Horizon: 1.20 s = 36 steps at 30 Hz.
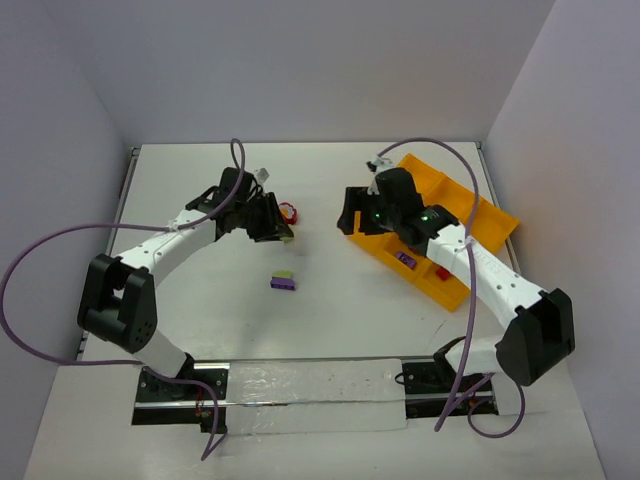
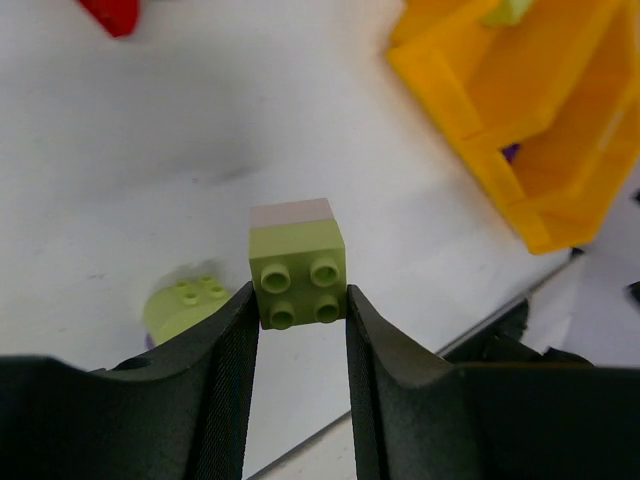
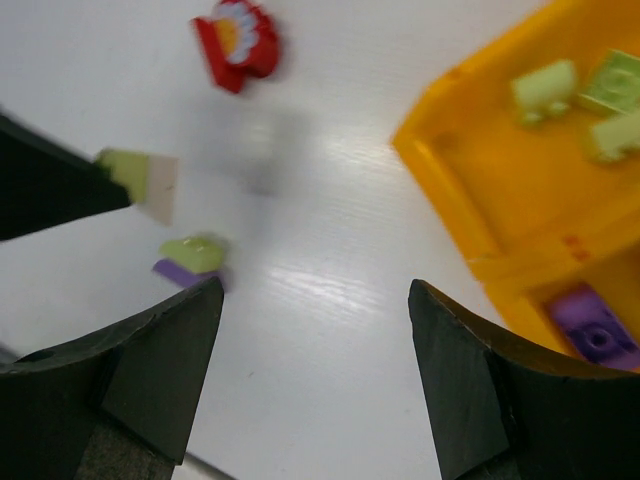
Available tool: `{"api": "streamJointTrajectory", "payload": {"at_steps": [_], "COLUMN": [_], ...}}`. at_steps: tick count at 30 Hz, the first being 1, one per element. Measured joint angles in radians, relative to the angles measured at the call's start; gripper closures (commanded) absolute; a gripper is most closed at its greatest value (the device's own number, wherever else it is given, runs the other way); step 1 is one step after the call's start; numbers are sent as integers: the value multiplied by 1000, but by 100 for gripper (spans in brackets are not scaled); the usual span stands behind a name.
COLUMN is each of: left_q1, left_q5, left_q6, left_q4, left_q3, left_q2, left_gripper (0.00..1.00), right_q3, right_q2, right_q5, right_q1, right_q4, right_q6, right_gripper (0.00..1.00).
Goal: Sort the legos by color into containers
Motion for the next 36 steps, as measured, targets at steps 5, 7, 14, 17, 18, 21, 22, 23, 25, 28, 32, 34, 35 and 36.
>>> {"api": "streamJointTrajectory", "payload": {"at_steps": [5,7,14,17,18,21,22,23,25,28,32,34,35,36], "left_q1": [5,6,20,25,25,28,29,31,35,44,50,51,51,52], "left_q5": [121,162,278,295,299,313,319,326,341,359,377,381,383,386], "left_q6": [-14,-30,-101,-122,-126,-143,-147,-151,-159,-173,-179,-179,-179,-179], "left_q4": [47,65,151,172,176,190,196,203,215,226,239,238,238,238], "left_q3": [2,3,3,3,3,3,3,3,3,2,3,2,2,3], "left_q2": [-2,-2,-2,-2,-2,-3,-3,-3,-3,-4,-8,-11,-14,-16], "left_gripper": [100,100,100,100,100,100,100,100,100,100,100,100,100,100], "right_q3": [58,58,58,58,58,52,48,44,36,27,25,25,25,25], "right_q2": [76,93,126,139,142,145,145,145,145,147,158,164,168,172], "right_q5": [-130,-173,-264,-274,-274,-262,-257,-251,-242,-237,-228,-227,-228,-228], "right_q1": [112,136,146,146,146,146,146,146,146,146,146,146,146,146], "right_q4": [30,46,144,165,169,189,197,203,212,225,242,257,264,270], "right_q6": [-50,-49,-26,-17,-13,5,10,15,25,38,55,60,62,64], "right_gripper": [18,19,22,23,24,27,28,29,34,41,43,44,44,45]}}
